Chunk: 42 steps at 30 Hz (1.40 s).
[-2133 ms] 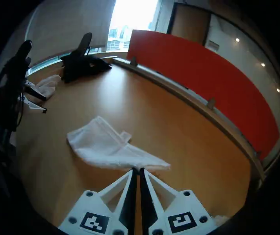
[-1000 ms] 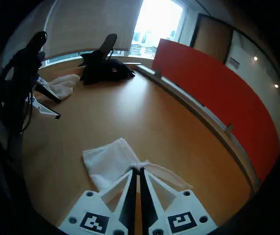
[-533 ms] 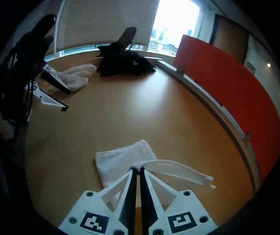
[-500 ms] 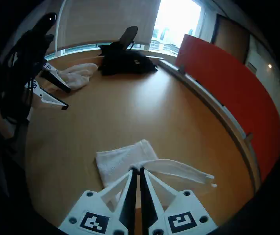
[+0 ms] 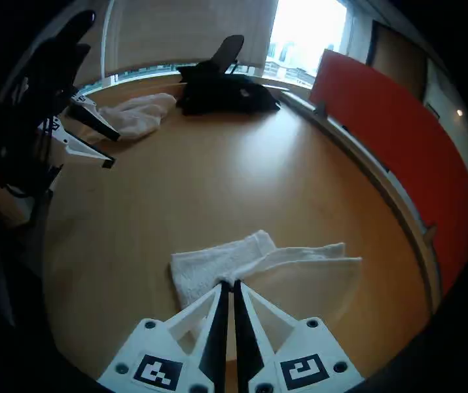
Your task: Fold towel
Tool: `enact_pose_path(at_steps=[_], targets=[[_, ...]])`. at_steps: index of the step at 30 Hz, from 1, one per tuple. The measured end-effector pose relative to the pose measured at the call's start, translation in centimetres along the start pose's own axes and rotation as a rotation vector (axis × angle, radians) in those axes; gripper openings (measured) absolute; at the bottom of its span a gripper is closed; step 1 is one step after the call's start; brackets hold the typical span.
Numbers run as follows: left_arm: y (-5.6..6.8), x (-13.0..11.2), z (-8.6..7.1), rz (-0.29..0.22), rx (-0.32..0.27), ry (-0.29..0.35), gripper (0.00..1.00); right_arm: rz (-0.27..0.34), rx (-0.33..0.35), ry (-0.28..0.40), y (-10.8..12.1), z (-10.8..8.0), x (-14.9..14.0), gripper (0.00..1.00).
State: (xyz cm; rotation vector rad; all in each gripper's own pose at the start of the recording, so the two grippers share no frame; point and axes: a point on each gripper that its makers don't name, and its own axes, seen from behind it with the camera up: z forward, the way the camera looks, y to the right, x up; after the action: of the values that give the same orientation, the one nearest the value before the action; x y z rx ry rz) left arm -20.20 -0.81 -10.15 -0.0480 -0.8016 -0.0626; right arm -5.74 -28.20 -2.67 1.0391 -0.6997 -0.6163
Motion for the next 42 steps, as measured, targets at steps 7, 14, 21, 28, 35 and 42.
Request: enact_pose_path(at_steps=[7,14,21,28,35,42], targets=[[-0.2,0.0,0.0,0.0,0.006,-0.001,0.97,0.002,0.002,0.004,-0.1,-0.1,0.0,0.05],[-0.1,0.1,0.1,0.006,0.004,-0.002,0.97,0.005,-0.003,0.006,0.1,-0.3,-0.1,0.05],[0.1,0.1,0.2,0.008,0.003,-0.002,0.97,0.015,-0.013,0.007,0.4,-0.3,-0.3,0.06],[-0.1,-0.1,0.1,0.004,0.007,-0.003,0.97,0.028,-0.025,0.002,0.5,-0.4,-0.9,0.23],[-0.1,-0.1,0.0,0.004,0.009,-0.001,0.97,0.047,-0.039,-0.003,0.5,-0.4,-1.5,0.69],[-0.1,-0.1,-0.1,0.003,0.008,0.0,0.97,0.096,-0.053,-0.001,0.5,-0.6,-2.4,0.8]])
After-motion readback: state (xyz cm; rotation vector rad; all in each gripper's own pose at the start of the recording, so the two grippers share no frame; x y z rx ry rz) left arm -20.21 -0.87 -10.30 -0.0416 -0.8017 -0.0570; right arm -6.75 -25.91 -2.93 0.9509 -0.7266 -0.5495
